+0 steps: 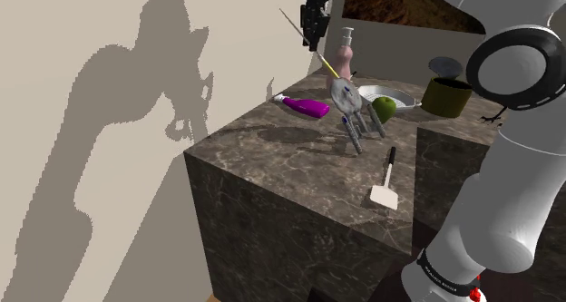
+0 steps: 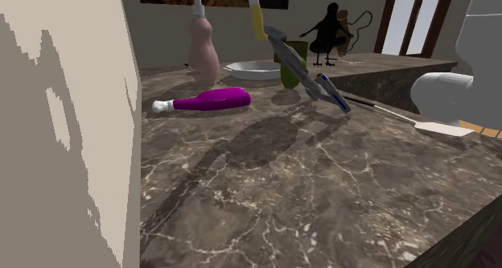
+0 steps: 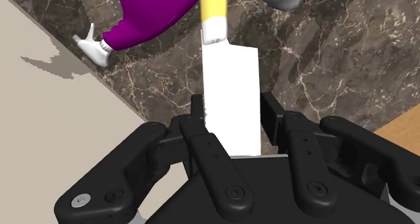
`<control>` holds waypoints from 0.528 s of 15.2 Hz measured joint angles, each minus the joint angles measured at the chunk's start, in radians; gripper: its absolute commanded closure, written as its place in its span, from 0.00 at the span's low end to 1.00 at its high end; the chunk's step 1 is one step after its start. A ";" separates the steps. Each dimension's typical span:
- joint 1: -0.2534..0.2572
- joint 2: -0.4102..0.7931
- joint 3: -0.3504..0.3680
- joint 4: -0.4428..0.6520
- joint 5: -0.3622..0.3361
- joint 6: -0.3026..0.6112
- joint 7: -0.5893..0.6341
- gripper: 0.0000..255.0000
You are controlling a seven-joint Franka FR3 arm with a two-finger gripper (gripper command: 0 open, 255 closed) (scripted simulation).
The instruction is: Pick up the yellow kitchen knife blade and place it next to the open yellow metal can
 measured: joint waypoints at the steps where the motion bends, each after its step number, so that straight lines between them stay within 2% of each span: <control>1: -0.003 -0.016 -0.002 -0.016 -0.002 0.001 -0.006 1.00; 8: -0.052 -0.226 -0.052 -0.269 -0.029 0.057 -0.109 1.00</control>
